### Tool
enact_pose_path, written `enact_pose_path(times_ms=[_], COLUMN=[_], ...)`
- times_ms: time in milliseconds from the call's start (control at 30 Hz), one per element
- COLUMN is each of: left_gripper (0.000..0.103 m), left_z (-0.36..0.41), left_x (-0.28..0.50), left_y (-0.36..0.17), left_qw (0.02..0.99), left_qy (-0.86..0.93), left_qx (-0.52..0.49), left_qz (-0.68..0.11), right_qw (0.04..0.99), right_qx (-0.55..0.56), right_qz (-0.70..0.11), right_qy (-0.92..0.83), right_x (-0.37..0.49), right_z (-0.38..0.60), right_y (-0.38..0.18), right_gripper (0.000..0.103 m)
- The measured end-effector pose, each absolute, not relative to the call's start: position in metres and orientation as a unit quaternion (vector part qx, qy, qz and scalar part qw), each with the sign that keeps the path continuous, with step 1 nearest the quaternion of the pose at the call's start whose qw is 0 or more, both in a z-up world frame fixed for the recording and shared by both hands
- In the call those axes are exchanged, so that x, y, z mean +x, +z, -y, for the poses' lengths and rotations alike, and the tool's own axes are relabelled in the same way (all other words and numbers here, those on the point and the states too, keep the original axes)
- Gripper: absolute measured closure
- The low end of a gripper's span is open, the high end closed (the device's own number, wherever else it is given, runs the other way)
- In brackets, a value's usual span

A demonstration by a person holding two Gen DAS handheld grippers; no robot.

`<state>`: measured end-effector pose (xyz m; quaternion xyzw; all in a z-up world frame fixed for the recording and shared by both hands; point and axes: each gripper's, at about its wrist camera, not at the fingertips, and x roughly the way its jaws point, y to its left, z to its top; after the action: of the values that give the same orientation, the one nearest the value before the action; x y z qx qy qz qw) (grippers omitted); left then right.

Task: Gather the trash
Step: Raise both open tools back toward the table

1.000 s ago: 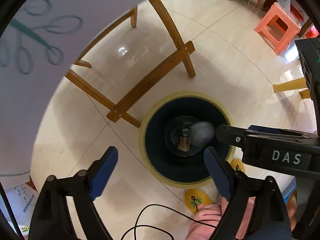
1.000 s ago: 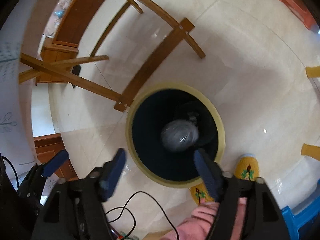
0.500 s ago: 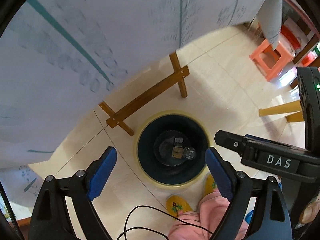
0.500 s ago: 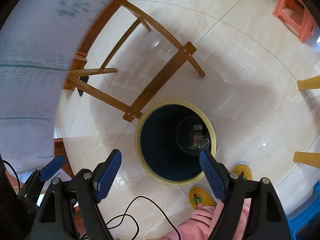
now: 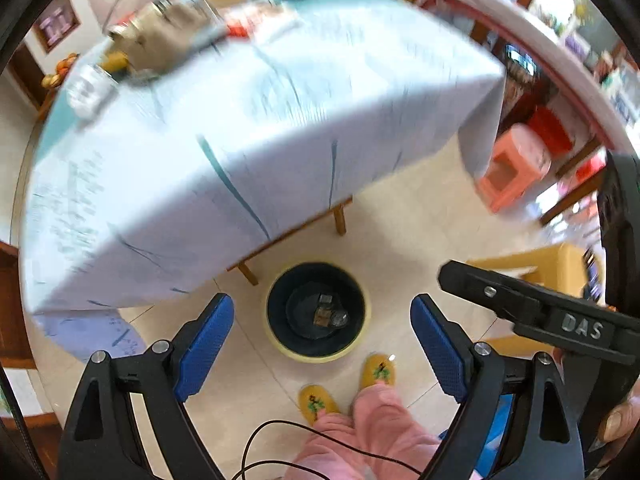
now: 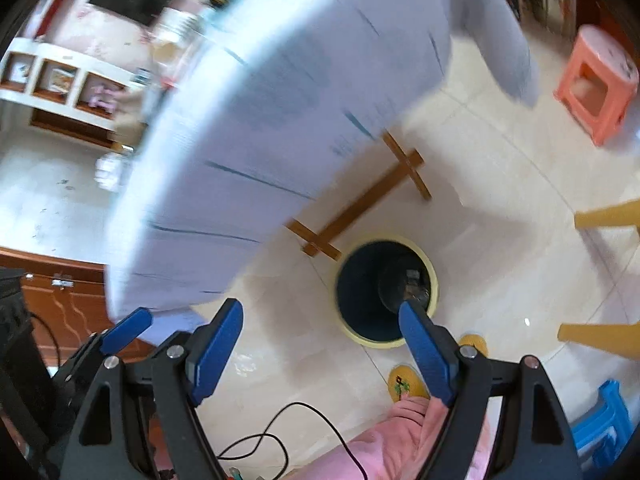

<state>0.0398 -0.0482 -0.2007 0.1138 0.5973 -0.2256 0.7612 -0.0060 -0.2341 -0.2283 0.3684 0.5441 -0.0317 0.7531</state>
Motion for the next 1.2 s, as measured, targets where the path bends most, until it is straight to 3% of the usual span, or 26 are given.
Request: enact_pose_path(times_ms=[233, 433, 833, 1200], left_gripper=[0.014, 0.014, 0.014, 0.014], left_z=[0.03, 0.021, 0.008, 0.002], left_x=[0.06, 0.068, 0.073, 0.079], left_y=[-0.099, -0.041, 0.028, 0.059], left_qw=[0.804, 0.832, 0.876, 0.898], left_qy=[-0.218, -0.203, -0.155, -0.102], left_qx=[0.068, 0.045, 0.025, 0.029], left_qz=[-0.549, -0.515, -0.457, -0.427], right_qw=[0.799, 0.83, 0.862, 0.873], right_qx=[0.343, 0.312, 0.259, 0.232], right_qz=[-0.493, -0.462, -0.429, -0.41], right_qy=[-0.013, 0.014, 0.084, 0.129], right_x=[0.007, 0.018, 0.04, 0.08], right_z=[0.243, 0.242, 0.231, 0.225], right_y=[-0.129, -0.076, -0.014, 0.008], right_gripper=[0.022, 0.022, 0.022, 0.022])
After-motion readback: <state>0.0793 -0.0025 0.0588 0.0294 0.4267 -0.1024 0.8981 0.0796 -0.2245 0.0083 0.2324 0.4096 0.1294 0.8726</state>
